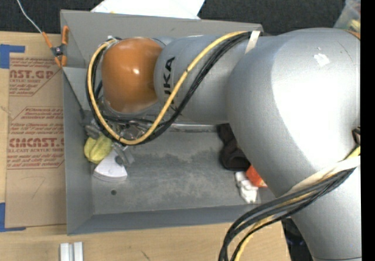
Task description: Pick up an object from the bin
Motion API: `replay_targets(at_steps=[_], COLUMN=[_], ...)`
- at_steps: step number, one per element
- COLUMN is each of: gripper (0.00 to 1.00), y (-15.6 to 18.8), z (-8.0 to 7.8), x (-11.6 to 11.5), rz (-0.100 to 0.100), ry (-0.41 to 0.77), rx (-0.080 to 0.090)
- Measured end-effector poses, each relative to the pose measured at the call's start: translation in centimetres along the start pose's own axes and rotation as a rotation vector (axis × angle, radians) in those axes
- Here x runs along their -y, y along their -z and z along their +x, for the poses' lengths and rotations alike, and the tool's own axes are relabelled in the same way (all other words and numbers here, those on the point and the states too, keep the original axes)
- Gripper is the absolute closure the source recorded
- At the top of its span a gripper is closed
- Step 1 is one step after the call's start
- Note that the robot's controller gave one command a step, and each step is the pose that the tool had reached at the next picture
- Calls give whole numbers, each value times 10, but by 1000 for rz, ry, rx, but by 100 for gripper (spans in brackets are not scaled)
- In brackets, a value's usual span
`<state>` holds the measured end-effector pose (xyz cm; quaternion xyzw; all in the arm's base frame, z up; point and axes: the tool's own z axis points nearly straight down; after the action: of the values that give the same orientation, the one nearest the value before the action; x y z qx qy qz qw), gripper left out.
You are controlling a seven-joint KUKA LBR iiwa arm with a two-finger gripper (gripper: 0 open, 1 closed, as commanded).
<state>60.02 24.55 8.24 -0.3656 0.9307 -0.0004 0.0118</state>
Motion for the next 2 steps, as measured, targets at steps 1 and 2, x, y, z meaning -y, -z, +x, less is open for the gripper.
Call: replay_targets(at_steps=[1,2], gripper=[100,100], y=[0,10], z=[0,7], x=[0,1], rz=[0,5], ry=[0,284], rx=[0,32])
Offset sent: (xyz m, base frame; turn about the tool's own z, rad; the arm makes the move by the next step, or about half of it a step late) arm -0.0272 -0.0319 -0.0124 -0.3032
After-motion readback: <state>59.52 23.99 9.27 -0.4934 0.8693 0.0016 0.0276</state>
